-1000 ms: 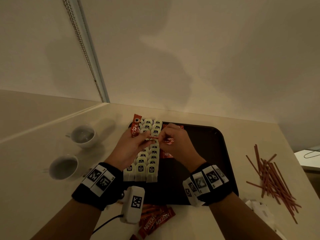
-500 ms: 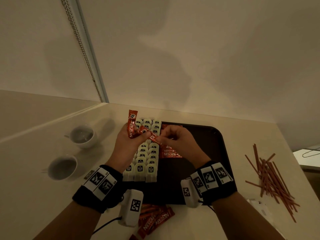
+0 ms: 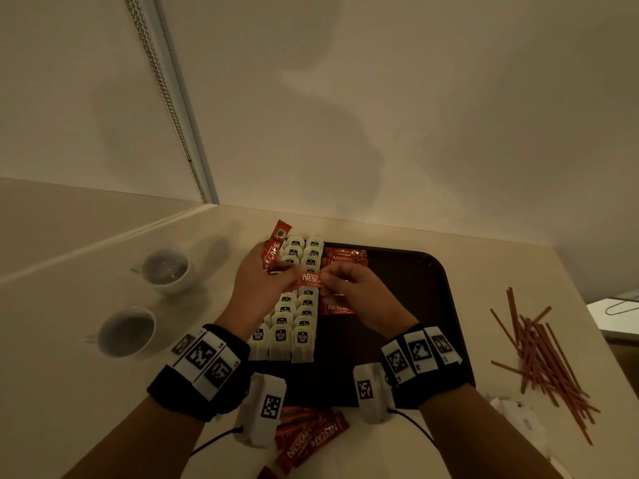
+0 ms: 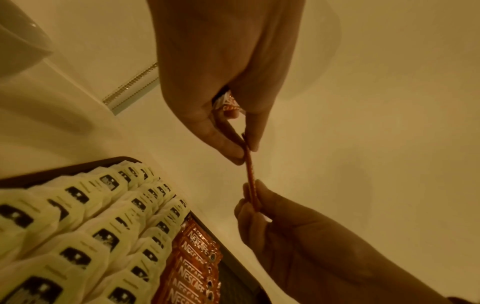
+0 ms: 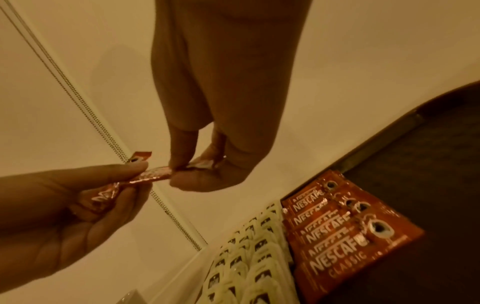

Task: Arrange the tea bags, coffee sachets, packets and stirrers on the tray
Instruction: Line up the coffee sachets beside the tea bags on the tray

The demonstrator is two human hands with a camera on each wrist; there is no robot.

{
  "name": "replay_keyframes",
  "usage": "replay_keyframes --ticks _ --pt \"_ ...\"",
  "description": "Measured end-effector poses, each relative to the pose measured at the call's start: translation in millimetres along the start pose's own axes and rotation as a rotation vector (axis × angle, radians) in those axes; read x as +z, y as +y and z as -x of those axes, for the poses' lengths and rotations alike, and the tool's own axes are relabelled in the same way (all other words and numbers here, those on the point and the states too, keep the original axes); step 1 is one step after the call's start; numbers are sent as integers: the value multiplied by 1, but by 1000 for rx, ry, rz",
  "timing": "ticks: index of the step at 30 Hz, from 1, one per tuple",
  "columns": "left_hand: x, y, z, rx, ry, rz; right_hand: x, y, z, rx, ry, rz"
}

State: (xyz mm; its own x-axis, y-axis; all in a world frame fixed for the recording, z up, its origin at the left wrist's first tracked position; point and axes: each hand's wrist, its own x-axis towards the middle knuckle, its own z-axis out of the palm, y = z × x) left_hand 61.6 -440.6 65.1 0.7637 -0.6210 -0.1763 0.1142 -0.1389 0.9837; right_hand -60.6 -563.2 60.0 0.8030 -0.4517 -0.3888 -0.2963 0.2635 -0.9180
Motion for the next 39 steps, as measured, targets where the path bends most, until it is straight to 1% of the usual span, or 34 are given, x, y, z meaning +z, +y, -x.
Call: replay_keyframes --ticks 2,4,7,10,12,14,17,20,23,25,28,31,36,39 --pt "-1 2 0 76 34 -104 -2 6 0 -1 9 -50" --pt "-2 2 1 107 15 -180 -3 8 0 -23 7 -116" --pt "-2 2 3 116 -5 -177 -2 6 0 -89 9 -165" --pt "1 7 6 135 -39 -153 -4 3 1 -154 38 -157" --pt "2 10 7 141 -53 -153 -6 1 2 -170 42 -144" --pt "1 9 6 142 -29 -157 -8 -2 4 -185 48 -26" --pt "1 4 6 119 -34 -167 -17 -8 5 -214 58 280" --pt "0 -2 7 4 -70 -102 -39 -2 4 -164 57 407" --pt "-13 -9 2 -116 -25 29 -60 17 5 -66 121 454" --pt "-22 -12 -1 -174 -11 111 -67 36 6 10 160 530" --pt "-30 -12 -2 -186 -5 125 -70 64 3 105 208 554" --pt "-31 -11 -1 -173 -12 114 -69 80 -2 147 237 528" --pt "-29 -12 -2 -203 2 121 -66 85 -14 99 332 689" --pt "-29 -12 -2 -205 -5 122 -66 86 -17 89 352 717"
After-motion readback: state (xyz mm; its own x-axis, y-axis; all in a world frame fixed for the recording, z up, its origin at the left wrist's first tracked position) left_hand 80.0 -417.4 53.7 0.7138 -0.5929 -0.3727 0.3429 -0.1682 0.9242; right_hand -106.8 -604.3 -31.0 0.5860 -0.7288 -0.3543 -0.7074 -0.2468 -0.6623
